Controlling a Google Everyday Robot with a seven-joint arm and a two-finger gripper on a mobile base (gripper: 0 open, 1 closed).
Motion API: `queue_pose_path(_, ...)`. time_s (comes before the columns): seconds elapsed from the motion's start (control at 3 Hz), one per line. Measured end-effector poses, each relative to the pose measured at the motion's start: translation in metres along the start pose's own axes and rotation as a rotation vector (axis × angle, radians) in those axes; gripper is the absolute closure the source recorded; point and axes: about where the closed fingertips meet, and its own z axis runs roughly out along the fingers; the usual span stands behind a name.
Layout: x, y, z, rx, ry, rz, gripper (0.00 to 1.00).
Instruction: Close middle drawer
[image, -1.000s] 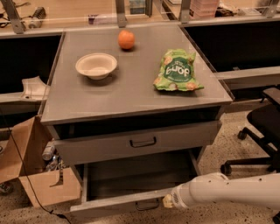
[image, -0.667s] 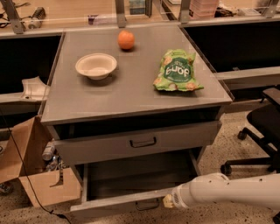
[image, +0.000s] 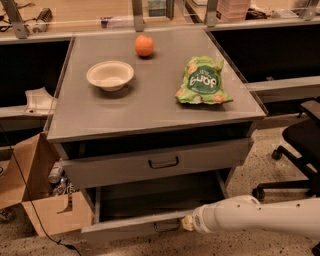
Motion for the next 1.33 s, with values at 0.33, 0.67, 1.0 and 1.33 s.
queue_pose_path(0.33,0.000,0.000,0.000,0.000,0.000,0.000,1.00)
queue_pose_path(0.67,-0.007,-0.015,0.008,0.027,-0.018,0.033,1.00)
queue_pose_path(1.0,-0.008,-0.015,0.008,0.027,-0.019,0.033,1.00)
queue_pose_path(1.33,-0.016,-0.011,0.009,0.020,-0.039,0.035,1.00)
